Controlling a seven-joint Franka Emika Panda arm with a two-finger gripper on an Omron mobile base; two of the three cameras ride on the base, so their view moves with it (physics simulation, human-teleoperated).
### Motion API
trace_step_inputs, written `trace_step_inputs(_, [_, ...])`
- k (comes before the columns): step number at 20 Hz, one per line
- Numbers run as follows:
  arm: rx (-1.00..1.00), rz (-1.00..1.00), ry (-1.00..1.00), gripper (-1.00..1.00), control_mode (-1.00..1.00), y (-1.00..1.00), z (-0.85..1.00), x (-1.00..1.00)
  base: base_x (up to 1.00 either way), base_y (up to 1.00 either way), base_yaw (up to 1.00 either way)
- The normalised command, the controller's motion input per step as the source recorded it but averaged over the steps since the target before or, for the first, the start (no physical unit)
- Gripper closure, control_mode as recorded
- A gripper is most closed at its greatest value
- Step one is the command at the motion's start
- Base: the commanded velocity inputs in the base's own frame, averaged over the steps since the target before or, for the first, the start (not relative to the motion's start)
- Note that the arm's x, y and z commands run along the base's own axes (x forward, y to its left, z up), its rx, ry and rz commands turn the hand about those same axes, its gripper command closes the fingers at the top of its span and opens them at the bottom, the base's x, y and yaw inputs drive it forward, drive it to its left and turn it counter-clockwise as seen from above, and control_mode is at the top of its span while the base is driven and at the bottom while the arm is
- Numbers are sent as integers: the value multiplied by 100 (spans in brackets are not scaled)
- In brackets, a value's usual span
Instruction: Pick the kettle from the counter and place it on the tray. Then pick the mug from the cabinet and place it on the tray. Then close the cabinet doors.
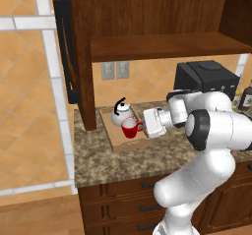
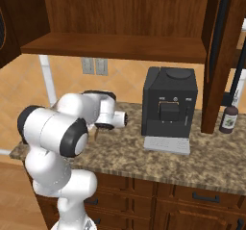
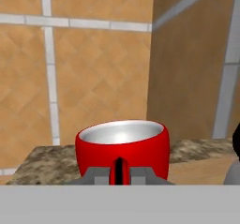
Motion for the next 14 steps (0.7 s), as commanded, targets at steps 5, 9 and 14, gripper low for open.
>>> trace_step_inputs(5, [0,1,-1,100,-100,0,-32,34,0,0,0])
trace_step_inputs(9, [0,0,-4,100,-100,0,-24,32,0,0,0])
trace_step_inputs(14, [0,0,0,100,-100,0,-31,38,0,0,0])
